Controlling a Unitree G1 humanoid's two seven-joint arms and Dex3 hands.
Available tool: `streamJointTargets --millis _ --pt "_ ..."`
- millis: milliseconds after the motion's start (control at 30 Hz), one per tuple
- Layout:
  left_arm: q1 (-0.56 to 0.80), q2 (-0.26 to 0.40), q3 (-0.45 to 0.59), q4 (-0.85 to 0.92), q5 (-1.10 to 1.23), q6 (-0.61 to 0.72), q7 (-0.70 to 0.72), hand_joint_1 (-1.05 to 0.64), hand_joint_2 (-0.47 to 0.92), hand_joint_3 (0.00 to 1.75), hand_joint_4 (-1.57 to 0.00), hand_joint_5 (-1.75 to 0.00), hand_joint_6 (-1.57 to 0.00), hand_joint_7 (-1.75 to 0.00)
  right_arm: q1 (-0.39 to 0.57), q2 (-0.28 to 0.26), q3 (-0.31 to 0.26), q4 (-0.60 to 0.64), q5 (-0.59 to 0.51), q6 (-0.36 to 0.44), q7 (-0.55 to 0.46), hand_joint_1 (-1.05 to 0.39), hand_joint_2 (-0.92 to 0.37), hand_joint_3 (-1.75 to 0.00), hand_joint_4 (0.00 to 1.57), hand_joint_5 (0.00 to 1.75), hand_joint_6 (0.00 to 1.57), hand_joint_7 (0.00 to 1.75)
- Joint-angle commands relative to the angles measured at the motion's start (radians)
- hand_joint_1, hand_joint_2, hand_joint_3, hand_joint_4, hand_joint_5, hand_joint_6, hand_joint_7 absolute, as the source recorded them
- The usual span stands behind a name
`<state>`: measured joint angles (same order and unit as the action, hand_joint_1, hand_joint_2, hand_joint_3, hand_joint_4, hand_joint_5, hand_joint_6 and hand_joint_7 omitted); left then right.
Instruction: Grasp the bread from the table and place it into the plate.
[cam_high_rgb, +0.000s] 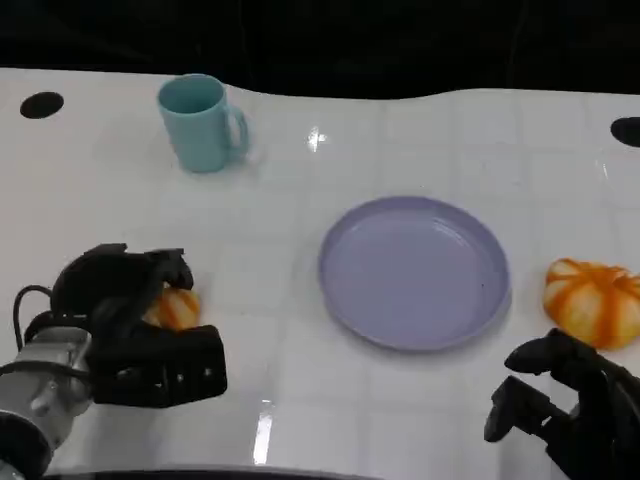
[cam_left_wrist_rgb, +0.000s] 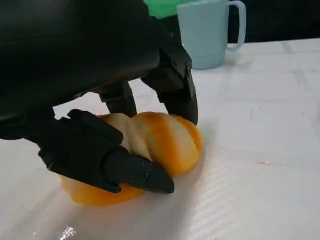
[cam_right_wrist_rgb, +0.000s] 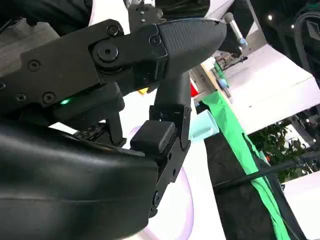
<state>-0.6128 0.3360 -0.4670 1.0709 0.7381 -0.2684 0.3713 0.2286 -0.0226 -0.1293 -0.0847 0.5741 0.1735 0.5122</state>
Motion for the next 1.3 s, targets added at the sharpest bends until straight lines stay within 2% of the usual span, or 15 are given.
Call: streamJointTargets --millis 33,167,333,433,500,567,667,733,967,1300 --pt "0.003 -0.006 -0.014 0.084 0.006 -0.053 0.140 -0.21 0.89 0.54 -0.78 -1.75 -0.54 -1.74 0.003 -0.010 -0.011 -0.008 0.003 0.002 -0.008 -0.53 -0.92 -0.22 0.74 1.54 0.83 0.97" --pt "-0.011 -0.021 -0.014 0.134 -0.003 -0.081 0.217 -0.21 0.88 0.57 -0.81 -1.75 -0.54 -1.75 0.001 -0.009 -0.014 -0.004 0.011 0.004 -0.005 -0.53 -0.92 -0.21 0.73 1.54 0.82 0.96" --pt "-0.044 -0.025 -0.013 0.145 -0.011 -0.084 0.199 -0.25 0.92 0.42 -0.81 -1.75 -0.55 -1.75 0.001 -0.011 -0.014 0.002 0.007 -0.002 -0.002 -0.52 -0.92 -0.23 0.74 1.52 0.82 0.96" --pt "-0.060 -0.024 -0.006 0.125 -0.019 -0.097 0.193 -0.25 0.92 0.44 -0.80 -1.75 -0.54 -1.75 -0.003 -0.013 -0.017 0.011 0.008 -0.004 0.003 -0.52 -0.92 -0.23 0.73 1.52 0.82 0.96" --pt "-0.070 -0.026 0.002 0.105 -0.027 -0.107 0.198 -0.24 0.89 0.48 -0.80 -1.75 -0.56 -1.70 -0.006 -0.016 -0.017 0.016 0.003 -0.009 0.008 -0.53 -0.92 -0.23 0.73 1.52 0.82 0.96" --pt "-0.083 -0.030 0.021 0.080 -0.051 -0.132 0.188 -0.22 0.76 0.70 -0.81 -1.75 -0.57 -1.74 -0.009 -0.012 -0.018 0.025 -0.002 -0.021 0.009 -0.53 -0.92 -0.22 0.73 1.52 0.82 0.96" --pt "-0.105 -0.046 0.057 0.058 -0.107 -0.171 0.140 -0.19 0.68 0.77 -0.82 -1.75 -0.59 -1.75 -0.012 -0.004 -0.017 0.028 -0.007 -0.029 -0.005 -0.53 -0.92 -0.21 0.74 1.53 0.83 0.96" --pt "-0.123 -0.053 0.066 0.053 -0.124 -0.195 0.125 -0.17 0.67 0.78 -0.82 -1.75 -0.61 -1.75 -0.014 -0.003 -0.016 0.033 -0.006 -0.030 -0.003 -0.53 -0.92 -0.22 0.74 1.53 0.83 0.96" --pt "-0.175 -0.091 0.076 0.038 -0.147 -0.242 0.089 -0.16 0.53 1.08 -0.84 -1.75 -0.64 -1.75 -0.016 -0.004 -0.013 0.046 -0.008 -0.046 0.010 -0.53 -0.92 -0.22 0.73 1.55 0.83 0.96" --pt "-0.241 -0.171 0.063 -0.003 -0.131 -0.274 0.067 -0.12 0.50 1.18 -0.88 -1.75 -0.64 -1.75 -0.020 -0.006 -0.016 0.046 0.003 -0.030 0.005 -0.53 -0.92 -0.21 0.72 1.54 0.83 0.95"
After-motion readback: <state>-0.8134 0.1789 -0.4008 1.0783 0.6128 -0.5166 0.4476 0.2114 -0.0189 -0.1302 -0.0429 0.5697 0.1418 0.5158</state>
